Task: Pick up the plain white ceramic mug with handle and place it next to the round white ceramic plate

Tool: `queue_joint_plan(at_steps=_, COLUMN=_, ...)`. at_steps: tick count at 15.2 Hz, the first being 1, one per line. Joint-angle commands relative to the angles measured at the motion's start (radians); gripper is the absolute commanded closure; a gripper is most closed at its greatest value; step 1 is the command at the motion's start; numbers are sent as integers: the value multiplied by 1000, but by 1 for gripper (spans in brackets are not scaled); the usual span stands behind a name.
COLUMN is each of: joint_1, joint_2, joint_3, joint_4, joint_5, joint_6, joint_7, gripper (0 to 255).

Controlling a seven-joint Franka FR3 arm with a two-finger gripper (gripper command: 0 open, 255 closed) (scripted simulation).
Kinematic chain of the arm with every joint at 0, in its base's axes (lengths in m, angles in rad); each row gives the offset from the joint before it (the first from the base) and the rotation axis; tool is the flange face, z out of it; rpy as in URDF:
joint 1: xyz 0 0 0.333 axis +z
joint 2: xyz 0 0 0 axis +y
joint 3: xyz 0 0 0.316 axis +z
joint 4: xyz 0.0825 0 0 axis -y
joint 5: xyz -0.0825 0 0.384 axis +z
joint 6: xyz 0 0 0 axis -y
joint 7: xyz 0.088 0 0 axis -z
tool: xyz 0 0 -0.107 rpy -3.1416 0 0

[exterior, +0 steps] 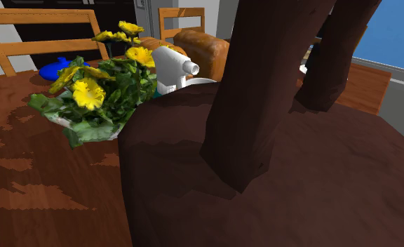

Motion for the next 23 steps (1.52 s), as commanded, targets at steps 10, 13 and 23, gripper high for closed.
queue_joint_plan(at_steps=10, joint_1=38, joint_2=229, joint_3=184, joint_4=185, joint_5=78, joint_6=48, joint_7=227, gripper=0)
queue_joint_plan(at_steps=13, joint_1=46, joint_2=322, joint_3=241, joint_4=268, joint_5=83, joint_6=58, joint_7=305, gripper=0)
queue_joint_plan(at_steps=23, joint_1=92, joint_2=700, joint_3=413, joint_4=642, joint_5=-2, joint_6=43, joint_7=588, gripper=0)
